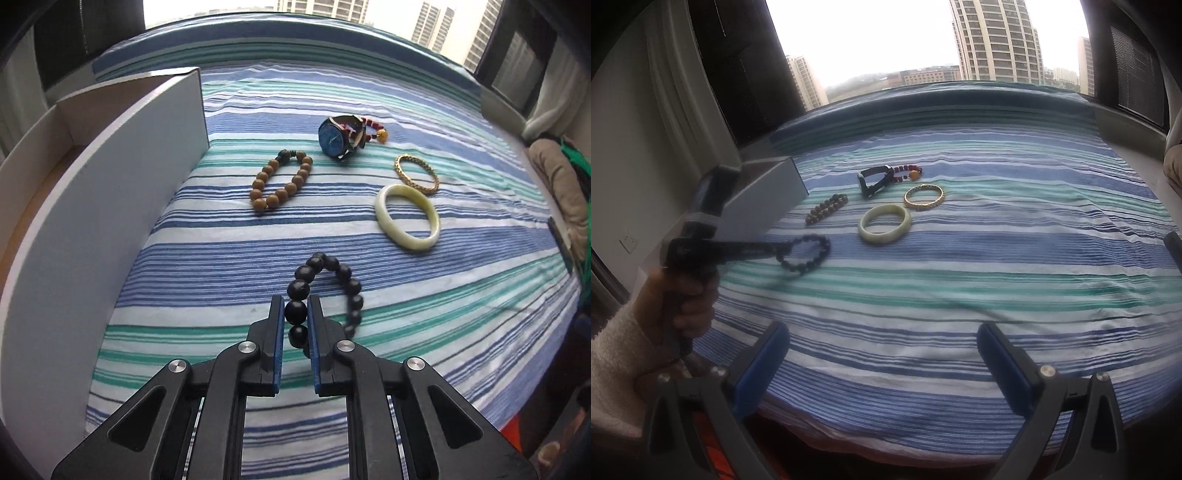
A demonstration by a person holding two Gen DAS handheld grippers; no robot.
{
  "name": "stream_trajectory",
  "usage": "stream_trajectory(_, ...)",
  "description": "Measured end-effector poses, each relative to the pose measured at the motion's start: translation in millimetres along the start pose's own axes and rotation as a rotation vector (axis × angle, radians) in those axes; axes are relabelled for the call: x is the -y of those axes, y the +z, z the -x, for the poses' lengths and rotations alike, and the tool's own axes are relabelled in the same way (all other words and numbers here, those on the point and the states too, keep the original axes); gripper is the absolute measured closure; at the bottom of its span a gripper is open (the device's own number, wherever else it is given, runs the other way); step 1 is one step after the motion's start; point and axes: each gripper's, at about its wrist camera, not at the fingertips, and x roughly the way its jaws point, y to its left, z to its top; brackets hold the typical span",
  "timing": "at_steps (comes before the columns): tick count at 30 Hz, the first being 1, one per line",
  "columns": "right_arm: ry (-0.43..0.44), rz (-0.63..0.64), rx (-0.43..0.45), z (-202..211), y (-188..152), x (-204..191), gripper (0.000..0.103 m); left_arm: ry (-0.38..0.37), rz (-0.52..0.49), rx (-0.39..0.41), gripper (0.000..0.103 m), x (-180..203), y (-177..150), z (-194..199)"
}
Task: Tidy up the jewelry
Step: 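Grasp the gold twisted bangle with the right tool while the left tool holds the black bracelet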
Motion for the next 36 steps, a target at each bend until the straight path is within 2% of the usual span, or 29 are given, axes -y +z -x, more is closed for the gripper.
stream_trajectory(3,0.043,0.031,-0.055,-14,44,15,0.0,-0.032,0.037,0.008,0.093,-10,-4,14)
stream_trajectory(6,0.003,0.053,-0.117,-54,93,35,0.002,-0.058,0.075,0.008,0.093,-16,-10,20)
stream_trajectory(9,0.014,-0.008,-0.225,-114,133,59,0.055,-0.056,0.1,0.006,0.093,-20,-16,21)
stream_trajectory(11,0.035,-0.063,-0.284,-155,153,67,0.055,-0.051,0.111,0.002,0.093,-23,-20,22)
stream_trajectory(14,-0.018,0.007,-0.328,-203,170,54,0.056,-0.042,0.117,-0.003,0.093,-26,-25,23)
stream_trajectory(19,-0.054,0.01,-0.385,-257,174,41,0.056,-0.035,0.128,-0.014,0.093,-31,-30,21)
stream_trajectory(21,-0.065,0.023,-0.411,-271,171,34,0.063,-0.038,0.134,-0.015,0.093,-32,-30,21)
stream_trajectory(23,-0.086,0.056,-0.397,-276,171,26,0.067,-0.043,0.137,-0.014,0.093,-33,-30,21)
stream_trajectory(24,-0.102,0.077,-0.394,-277,172,22,0.072,-0.044,0.138,-0.014,0.093,-32,-29,21)
stream_trajectory(25,-0.124,0.091,-0.398,-278,172,20,0.089,-0.047,0.141,-0.011,0.093,-32,-27,23)
stream_trajectory(26,-0.13,0.086,-0.401,-278,171,21,0.097,-0.053,0.143,-0.006,0.093,-31,-26,26)
stream_trajectory(30,-0.096,0.033,-0.347,-256,175,32,0.098,-0.081,0.145,0.027,0.093,-27,-21,44)
stream_trajectory(36,0.021,-0.005,-0.257,-200,182,41,0.098,-0.134,0.169,0.082,0.093,-26,-14,73)
